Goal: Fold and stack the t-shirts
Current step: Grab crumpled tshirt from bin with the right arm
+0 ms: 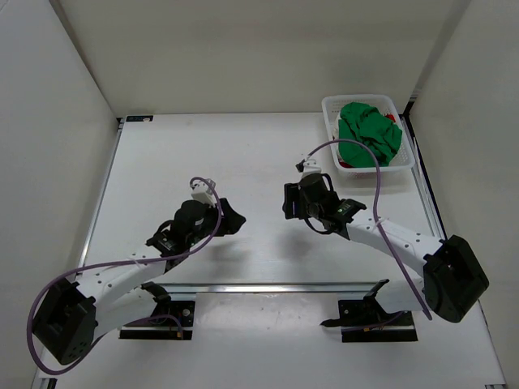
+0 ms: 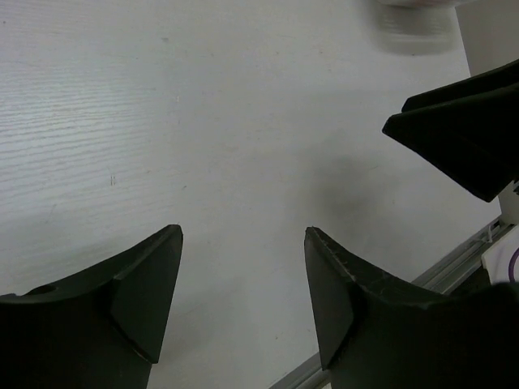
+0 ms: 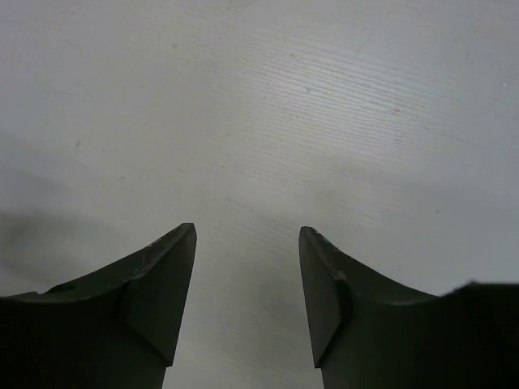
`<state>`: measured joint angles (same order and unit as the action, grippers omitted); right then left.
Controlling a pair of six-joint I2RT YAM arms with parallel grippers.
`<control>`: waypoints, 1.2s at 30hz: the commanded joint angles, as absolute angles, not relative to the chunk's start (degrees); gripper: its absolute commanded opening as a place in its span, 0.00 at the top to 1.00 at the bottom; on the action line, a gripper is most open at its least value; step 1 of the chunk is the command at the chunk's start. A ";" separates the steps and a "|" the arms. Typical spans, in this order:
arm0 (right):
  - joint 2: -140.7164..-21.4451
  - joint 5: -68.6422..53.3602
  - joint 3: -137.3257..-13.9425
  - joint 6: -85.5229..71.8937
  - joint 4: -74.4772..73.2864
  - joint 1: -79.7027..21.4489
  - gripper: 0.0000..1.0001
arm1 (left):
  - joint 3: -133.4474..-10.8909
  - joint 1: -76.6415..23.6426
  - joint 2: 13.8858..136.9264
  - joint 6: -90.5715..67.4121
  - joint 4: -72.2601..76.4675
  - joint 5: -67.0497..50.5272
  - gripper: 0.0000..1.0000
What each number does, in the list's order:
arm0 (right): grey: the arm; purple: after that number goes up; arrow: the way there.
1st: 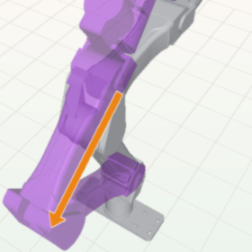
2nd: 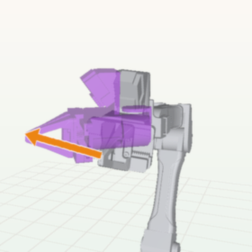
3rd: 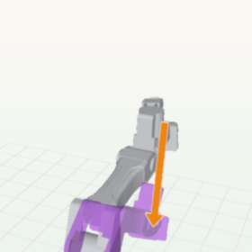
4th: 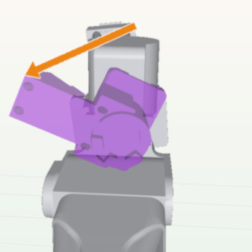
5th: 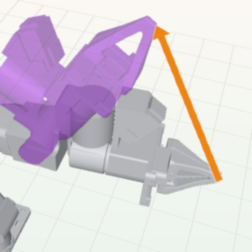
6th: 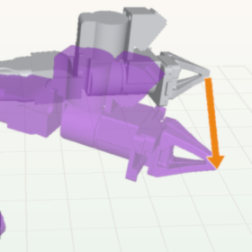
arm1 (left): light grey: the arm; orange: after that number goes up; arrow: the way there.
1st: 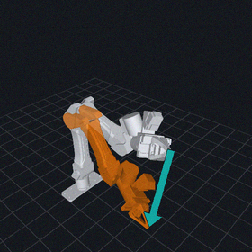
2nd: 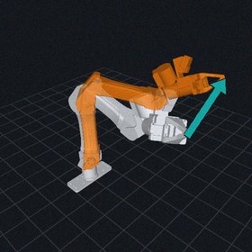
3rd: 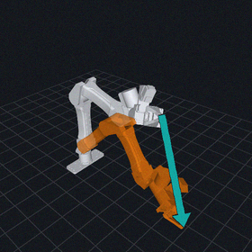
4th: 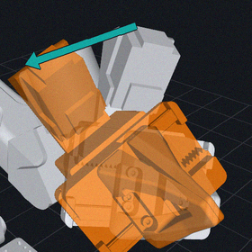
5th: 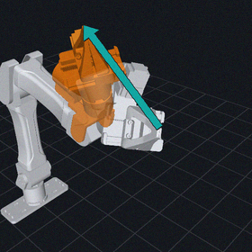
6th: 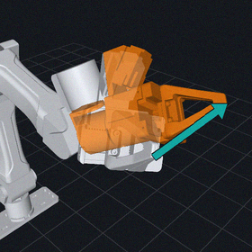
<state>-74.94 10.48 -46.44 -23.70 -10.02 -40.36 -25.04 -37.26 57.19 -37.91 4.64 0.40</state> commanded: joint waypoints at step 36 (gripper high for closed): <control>-112.05 13.10 -104.15 -10.11 -27.15 -0.09 0.56 | -24.96 -43.60 62.49 -32.61 8.08 4.40 0.66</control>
<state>-111.28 13.30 -100.38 -11.68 -27.00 -0.56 -25.63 -44.01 62.96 -33.19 6.09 5.28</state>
